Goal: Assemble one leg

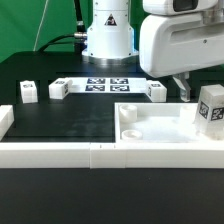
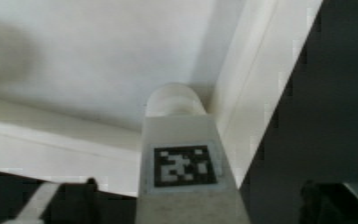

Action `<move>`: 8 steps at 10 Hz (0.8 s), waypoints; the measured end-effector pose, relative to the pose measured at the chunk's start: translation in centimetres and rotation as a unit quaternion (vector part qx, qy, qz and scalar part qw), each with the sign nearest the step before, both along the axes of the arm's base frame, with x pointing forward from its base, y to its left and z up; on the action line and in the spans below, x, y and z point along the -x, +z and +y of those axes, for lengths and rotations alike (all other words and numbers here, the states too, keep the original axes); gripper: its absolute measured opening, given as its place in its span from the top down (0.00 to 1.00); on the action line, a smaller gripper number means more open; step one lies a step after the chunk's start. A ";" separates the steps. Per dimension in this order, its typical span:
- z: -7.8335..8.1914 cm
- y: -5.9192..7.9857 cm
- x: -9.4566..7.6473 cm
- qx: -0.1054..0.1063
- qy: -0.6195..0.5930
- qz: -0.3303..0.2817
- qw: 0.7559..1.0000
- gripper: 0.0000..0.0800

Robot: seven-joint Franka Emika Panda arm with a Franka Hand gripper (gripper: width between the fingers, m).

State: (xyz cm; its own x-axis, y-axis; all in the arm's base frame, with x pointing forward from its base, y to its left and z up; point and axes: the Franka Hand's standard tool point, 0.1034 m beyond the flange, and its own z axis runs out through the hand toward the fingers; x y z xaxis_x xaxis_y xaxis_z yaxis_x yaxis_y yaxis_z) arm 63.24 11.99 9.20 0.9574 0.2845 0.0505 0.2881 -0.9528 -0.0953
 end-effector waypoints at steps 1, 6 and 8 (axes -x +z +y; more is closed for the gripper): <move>0.0 0.0 0.0 0.000 0.000 0.000 1.000 0.53; -0.4 -0.1 0.0 0.001 -0.020 0.003 1.000 0.64; -0.5 -0.3 0.0 -0.014 -0.138 0.004 0.990 0.64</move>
Offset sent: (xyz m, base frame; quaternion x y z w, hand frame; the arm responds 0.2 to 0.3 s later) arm 0.0000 0.0000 0.0000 0.0000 0.0000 0.0000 1.0000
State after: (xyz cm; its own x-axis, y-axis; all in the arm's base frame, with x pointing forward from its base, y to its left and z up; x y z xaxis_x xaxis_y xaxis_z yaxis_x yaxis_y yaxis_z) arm 63.20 11.48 8.91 0.9989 0.0108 0.0463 0.0165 -0.9921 -0.1244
